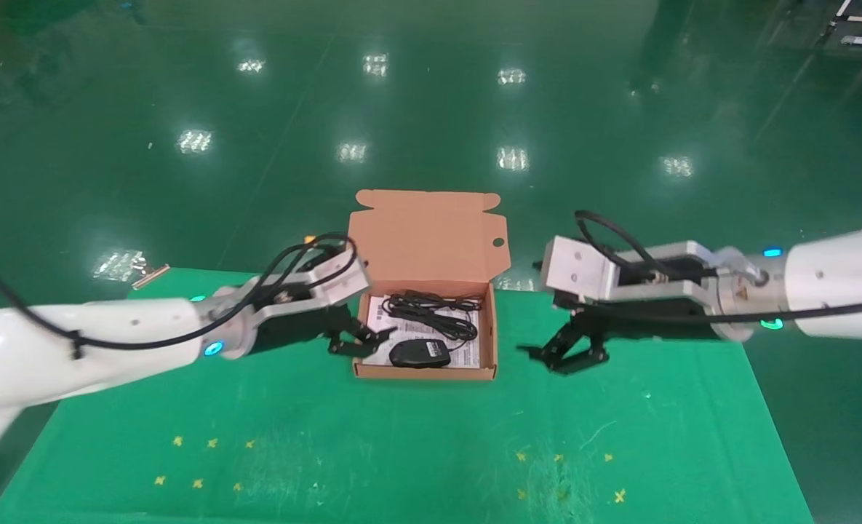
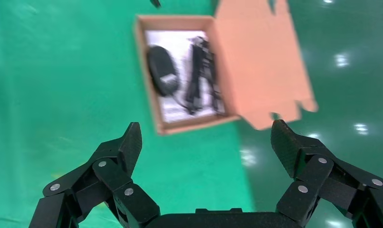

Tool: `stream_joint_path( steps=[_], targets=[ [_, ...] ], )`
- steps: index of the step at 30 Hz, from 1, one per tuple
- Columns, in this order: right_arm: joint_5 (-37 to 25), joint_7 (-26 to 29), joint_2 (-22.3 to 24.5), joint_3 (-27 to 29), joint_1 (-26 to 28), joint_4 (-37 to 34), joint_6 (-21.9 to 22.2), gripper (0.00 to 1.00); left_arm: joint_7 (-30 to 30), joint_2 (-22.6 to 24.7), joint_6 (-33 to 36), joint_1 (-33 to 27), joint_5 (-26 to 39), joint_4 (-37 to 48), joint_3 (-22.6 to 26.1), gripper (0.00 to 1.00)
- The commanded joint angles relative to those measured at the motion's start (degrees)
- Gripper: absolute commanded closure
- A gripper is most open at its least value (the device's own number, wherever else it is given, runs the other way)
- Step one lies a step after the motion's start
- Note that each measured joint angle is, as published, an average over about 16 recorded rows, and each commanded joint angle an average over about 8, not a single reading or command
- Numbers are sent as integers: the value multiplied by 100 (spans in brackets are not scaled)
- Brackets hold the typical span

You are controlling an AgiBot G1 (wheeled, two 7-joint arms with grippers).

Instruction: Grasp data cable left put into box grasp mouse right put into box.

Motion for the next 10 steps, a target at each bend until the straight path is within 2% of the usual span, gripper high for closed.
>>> stream_joint_path(
  steps=[1,7,10],
  targets=[
    [197,-60,42,232,-173,7,-148,0,12,-126,199,75,-252,-81,-124,0],
    [931,-282,200,1099,-817,34,-699,0,56,-594,942,353,-1190,-384,-584,0],
    [1128,-341,242,1331,-990,42,-846,0,67,-719,1141,428,-1441,-465,-708,0]
  ],
)
